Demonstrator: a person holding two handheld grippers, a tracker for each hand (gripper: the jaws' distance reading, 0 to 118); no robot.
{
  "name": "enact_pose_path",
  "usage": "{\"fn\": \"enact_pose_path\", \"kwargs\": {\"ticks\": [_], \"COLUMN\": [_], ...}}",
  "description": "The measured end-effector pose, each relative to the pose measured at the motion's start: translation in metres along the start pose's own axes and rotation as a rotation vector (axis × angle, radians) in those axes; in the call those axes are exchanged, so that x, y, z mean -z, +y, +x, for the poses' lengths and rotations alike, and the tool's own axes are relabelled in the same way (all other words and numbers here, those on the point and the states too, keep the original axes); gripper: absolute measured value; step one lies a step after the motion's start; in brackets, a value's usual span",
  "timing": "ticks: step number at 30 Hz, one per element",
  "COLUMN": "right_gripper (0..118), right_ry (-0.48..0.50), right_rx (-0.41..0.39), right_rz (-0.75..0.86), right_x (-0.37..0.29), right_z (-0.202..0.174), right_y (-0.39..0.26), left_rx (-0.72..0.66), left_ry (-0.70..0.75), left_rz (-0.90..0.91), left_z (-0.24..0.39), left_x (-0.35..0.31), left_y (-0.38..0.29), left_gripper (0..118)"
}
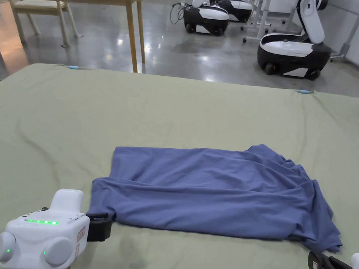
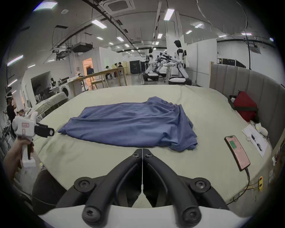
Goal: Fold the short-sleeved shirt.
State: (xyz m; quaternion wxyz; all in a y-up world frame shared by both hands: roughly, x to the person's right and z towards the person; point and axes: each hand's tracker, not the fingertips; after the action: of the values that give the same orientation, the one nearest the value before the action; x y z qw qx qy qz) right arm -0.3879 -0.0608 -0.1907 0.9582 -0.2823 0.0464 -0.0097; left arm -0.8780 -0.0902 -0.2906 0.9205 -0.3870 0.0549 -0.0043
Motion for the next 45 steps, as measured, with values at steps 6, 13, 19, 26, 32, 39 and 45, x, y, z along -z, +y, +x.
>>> {"fn": "enact_pose_path", "kwargs": {"ticks": [6,13,19,26,32,39,45], "right_gripper": [2,118,80,15,15,15,16], "right_ry": [-0.080,-0.095,-0.105,-0.031,0.018,-0.004,-0.001], "right_rx": [0.021,0.141,0.097,0.162,0.117,0.050,0.227], "right_rz": [-0.060,-0.098,-0.321,-0.203,-0.110,-0.227,-0.252], "right_x": [0.025,0.098,0.175,0.126,0.024,-0.019,-0.005], "right_z": [0.043,0.102,0.108,0.110,0.100,0.086,0.091], "right_y": [0.002,0.021,0.031,0.051,0.074,0.012,-0.043], "left_rx": [0.099,0.124,0.091,0.085,0.110,0.078,0.081], "left_ry": [0.002,-0.029,-0.053,-0.066,-0.086,-0.138,-0.096], "left_rz": [-0.085,-0.079,-0.090,-0.024,0.064,-0.003,0.003], "left_z": [0.005,0.037,0.030,0.020,0.001,-0.022,-0.018], "left_x": [0.046,0.025,0.016,-0.013,-0.088,-0.115,-0.101], "left_y": [0.018,0.016,0.023,0.028,0.027,-0.032,-0.073], "left_gripper": [93,8,8,6,6,6,6]}}
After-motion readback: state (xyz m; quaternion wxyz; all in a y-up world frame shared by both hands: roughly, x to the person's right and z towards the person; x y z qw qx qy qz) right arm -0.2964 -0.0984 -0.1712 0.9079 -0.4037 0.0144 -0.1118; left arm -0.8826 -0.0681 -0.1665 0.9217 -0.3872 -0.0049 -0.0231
